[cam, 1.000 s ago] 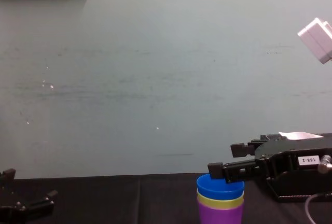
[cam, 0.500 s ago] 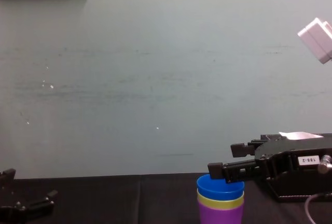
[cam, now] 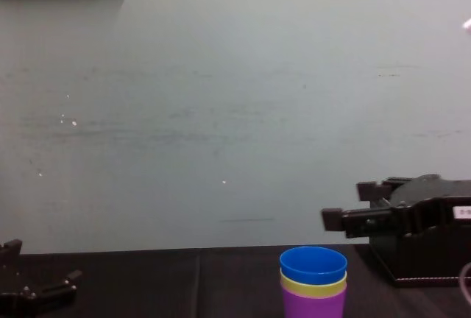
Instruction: Stack the three plastic cups sequentially using one hand.
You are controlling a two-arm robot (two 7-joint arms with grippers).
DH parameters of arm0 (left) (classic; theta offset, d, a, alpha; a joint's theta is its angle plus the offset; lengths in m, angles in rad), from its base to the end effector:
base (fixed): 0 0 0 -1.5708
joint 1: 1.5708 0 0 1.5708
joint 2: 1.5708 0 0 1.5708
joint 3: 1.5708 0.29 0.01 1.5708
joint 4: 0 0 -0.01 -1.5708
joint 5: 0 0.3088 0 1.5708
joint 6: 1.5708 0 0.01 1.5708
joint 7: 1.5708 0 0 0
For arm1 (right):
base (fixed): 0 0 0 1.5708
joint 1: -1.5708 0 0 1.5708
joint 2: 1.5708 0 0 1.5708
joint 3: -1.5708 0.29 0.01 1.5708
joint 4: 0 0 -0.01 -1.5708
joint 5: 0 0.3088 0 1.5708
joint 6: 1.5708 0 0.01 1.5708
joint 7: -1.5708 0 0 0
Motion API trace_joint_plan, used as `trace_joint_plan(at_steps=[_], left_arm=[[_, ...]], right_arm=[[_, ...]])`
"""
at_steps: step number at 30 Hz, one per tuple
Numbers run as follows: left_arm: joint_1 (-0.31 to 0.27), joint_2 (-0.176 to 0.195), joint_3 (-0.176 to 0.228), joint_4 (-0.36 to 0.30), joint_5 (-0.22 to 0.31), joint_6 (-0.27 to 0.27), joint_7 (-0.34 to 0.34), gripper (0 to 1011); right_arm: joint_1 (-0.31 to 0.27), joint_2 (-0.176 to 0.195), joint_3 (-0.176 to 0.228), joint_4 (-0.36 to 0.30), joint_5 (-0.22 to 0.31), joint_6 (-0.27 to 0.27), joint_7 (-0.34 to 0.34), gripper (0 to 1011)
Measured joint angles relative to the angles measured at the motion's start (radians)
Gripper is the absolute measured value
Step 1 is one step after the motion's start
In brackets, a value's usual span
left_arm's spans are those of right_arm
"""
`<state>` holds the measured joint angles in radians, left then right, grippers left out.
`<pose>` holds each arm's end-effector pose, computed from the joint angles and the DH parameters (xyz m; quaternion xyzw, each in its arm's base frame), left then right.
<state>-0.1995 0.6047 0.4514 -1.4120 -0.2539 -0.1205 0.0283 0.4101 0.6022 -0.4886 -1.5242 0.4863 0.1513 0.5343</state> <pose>0.3581 0.0827 -0.3023 0.1415 -0.1325 0.5799 0.7913 0.4039 -0.0518 -0.2039 -0.1077 -0.0402 -0.3368 0.9346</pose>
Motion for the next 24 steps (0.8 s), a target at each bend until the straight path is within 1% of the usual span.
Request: trace_joint_plan(at_steps=[1,2,6,9,13,14,18,24], left_arm=[[0.0,0.0,0.0,0.0,0.0,0.0,0.0,1011],[0.0,0.0,0.0,0.0,0.0,0.0,0.0,1011],[0.0,0.0,0.0,0.0,0.0,0.0,0.0,1011],[0.0,0.0,0.0,0.0,0.0,0.0,0.0,1011],[0.0,0.0,0.0,0.0,0.0,0.0,0.0,1011],[0.0,0.0,0.0,0.0,0.0,0.0,0.0,1011],[0.0,0.0,0.0,0.0,0.0,0.0,0.0,1011],[0.0,0.0,0.0,0.0,0.0,0.0,0.0,1011]], right_arm=[[-0.009,0.004,0.009,-0.008,0.0,-0.002,-0.007,1003],[-0.028,0.012,0.026,-0.024,0.0,-0.005,-0.025,1003],[-0.064,0.025,0.061,-0.044,0.0,-0.012,-0.054,1003],[-0.111,0.04,0.104,-0.059,0.003,-0.025,-0.085,1004],[-0.144,0.048,0.135,-0.06,0.005,-0.04,-0.104,1003],[-0.16,0.052,0.148,-0.057,0.004,-0.047,-0.111,1003],[-0.195,0.059,0.178,-0.04,-0.003,-0.066,-0.123,1003],[-0.218,0.057,0.201,-0.013,-0.014,-0.076,-0.129,1003]])
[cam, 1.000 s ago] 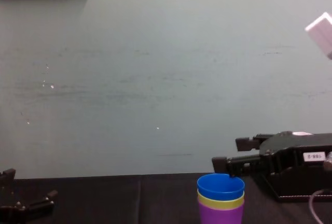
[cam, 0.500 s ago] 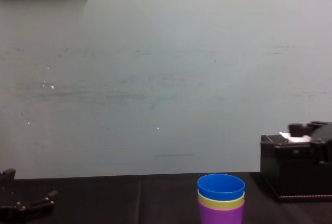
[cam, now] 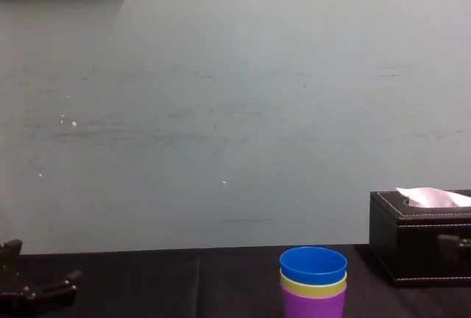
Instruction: Stack the three plastic cups sequentially using one hand.
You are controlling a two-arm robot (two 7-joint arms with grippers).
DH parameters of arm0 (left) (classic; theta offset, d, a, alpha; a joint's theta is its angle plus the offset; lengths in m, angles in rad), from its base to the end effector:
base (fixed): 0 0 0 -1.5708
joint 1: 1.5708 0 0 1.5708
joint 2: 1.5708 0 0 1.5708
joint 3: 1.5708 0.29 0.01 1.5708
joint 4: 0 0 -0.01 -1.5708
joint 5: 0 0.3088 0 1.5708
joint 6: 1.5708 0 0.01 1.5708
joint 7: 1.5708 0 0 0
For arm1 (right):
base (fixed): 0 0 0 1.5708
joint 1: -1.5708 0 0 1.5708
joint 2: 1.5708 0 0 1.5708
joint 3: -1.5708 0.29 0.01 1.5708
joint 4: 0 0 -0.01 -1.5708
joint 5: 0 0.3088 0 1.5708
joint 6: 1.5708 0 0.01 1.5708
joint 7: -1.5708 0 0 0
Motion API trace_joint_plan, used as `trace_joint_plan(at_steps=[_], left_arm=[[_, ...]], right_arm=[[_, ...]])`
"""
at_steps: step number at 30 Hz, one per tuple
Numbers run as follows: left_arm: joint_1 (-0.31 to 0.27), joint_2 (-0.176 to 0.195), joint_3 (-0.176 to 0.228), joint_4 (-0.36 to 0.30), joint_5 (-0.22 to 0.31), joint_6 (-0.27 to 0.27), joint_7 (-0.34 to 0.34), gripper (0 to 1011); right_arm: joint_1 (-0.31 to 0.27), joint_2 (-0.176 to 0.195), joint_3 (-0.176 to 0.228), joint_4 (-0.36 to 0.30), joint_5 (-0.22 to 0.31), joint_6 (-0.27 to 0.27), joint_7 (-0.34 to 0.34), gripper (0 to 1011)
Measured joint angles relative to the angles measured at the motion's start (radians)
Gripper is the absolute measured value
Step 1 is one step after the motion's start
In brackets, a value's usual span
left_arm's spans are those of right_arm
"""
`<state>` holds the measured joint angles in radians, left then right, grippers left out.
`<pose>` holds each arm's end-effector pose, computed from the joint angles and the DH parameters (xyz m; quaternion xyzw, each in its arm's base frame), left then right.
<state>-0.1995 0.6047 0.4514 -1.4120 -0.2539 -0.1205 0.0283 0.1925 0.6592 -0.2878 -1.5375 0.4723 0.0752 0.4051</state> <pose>0.3581 0.0827 -0.3023 0.1415 -0.1325 0.5799 0.7913 0.3669 -0.1167 -0.2375 -0.1090 -0.0325 -0.4618 0.8796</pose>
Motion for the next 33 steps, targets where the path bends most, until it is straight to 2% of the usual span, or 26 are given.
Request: trace_joint_plan(at_steps=[20,33], left_arm=[[0.0,0.0,0.0,0.0,0.0,0.0,0.0,1011],[0.0,0.0,0.0,0.0,0.0,0.0,0.0,1011]], right_arm=[[-0.019,-0.049,0.039,0.061,-0.037,0.01,0.013,1003],[-0.022,-0.056,0.042,0.071,-0.042,0.015,0.017,1003]])
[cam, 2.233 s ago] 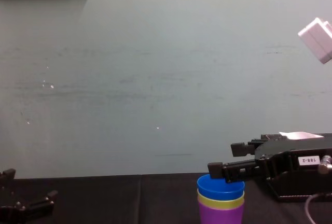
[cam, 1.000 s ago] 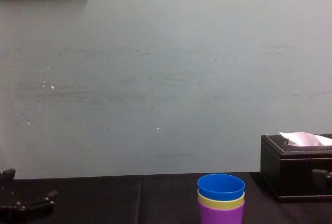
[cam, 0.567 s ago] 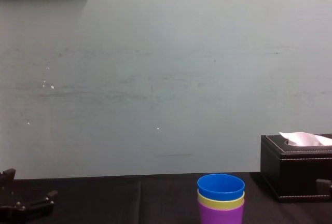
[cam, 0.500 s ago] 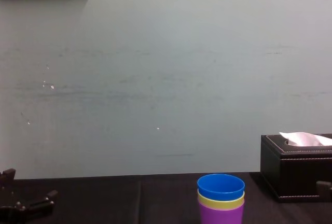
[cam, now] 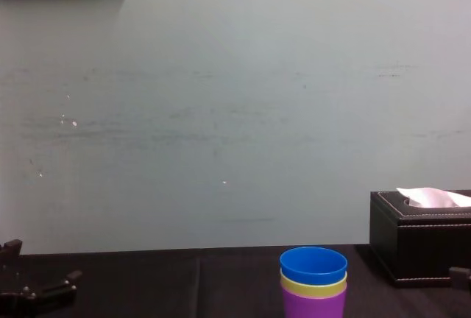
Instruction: Stack the three plastic cups sequentially using one hand.
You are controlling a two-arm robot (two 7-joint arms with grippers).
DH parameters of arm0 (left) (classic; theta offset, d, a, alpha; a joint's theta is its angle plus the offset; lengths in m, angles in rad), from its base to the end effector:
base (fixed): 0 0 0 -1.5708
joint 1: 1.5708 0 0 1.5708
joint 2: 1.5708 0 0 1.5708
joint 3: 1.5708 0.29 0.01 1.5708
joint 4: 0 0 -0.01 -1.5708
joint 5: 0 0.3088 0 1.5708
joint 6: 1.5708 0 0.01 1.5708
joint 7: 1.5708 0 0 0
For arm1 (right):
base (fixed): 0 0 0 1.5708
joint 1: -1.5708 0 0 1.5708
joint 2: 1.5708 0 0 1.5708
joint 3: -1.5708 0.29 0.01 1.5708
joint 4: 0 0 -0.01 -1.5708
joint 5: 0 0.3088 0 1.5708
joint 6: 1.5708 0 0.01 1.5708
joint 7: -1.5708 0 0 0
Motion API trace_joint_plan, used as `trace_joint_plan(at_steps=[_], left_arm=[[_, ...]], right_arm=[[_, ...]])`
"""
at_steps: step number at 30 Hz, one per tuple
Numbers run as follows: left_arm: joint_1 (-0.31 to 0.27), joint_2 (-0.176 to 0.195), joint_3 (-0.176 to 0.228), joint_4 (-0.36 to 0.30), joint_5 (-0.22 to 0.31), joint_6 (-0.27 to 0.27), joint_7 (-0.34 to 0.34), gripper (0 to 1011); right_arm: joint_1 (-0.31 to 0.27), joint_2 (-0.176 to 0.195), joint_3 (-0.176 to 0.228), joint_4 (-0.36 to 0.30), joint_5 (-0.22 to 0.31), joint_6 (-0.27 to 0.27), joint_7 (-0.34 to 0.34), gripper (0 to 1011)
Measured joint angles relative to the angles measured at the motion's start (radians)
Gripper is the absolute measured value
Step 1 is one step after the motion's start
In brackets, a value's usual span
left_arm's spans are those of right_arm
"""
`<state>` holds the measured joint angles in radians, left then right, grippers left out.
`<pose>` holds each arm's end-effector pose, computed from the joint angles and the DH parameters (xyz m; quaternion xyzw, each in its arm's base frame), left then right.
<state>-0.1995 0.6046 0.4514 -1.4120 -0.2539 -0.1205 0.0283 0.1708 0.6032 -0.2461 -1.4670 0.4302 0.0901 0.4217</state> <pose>0.3581 0.0826 -0.3023 0.1415 -0.1324 0.5799 0.7913 0.3658 -0.1237 -0.2618 -0.1210 -0.0004 -0.4807 0.8685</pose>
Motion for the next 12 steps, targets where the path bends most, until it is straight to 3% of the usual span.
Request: trace_joint_plan(at_steps=[12], left_arm=[[0.0,0.0,0.0,0.0,0.0,0.0,0.0,1011]], right_arm=[[0.001,0.001,-0.001,-0.002,0.0,0.0,0.0,1003]])
